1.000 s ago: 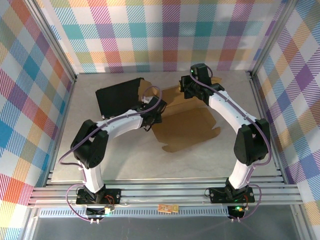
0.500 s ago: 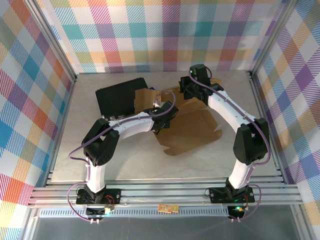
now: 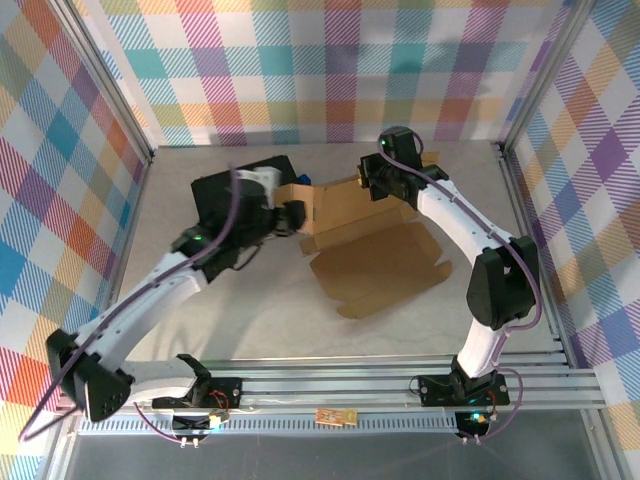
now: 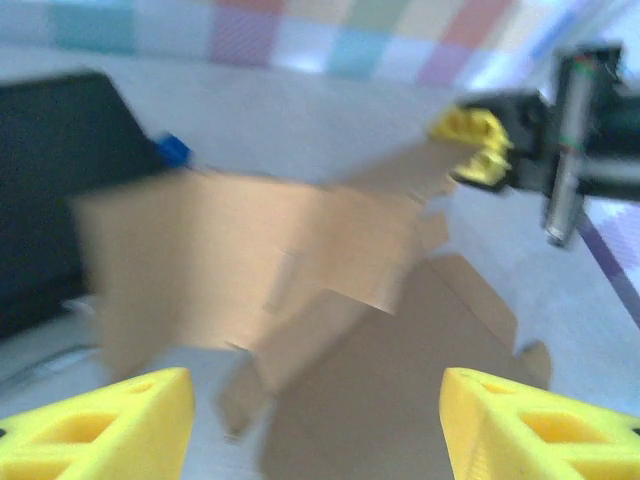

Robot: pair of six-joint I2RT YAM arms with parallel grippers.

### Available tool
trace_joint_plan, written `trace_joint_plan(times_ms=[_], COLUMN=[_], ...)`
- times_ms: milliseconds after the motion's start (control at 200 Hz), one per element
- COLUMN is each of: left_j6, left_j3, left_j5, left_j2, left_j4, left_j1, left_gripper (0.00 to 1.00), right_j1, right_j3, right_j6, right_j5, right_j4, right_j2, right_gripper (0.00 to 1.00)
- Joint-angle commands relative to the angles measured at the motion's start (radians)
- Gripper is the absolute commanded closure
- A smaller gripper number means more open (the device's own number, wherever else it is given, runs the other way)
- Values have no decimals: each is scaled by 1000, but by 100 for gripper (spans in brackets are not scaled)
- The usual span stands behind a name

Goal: Fold the paper box

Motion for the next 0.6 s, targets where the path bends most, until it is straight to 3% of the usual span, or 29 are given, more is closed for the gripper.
trace_joint_plan(times_ms=[0, 100, 195, 310, 595], left_j6=[227, 338, 381, 453, 468], left_j3=[-105, -208, -293, -349, -330], left_j5=[36, -5, 73, 162, 335], left_j2=[14, 23, 22, 29, 90], left_j4=[-30, 97, 268, 417, 521], left_j1=[80, 114, 176, 192, 192], left_gripper=[36, 38, 43, 43, 36], right_j1=[-13, -21, -31, -41, -53], right_j3=[46, 64, 89, 119, 125], right_j6=[-89, -112, -144, -191, -218], right_j5=[-35, -64, -96, -135, -171], right_j4=[-33, -53, -84, -109, -129], right_j2=[-18, -5, 11, 33, 56], right_gripper=[100, 100, 100, 100, 100])
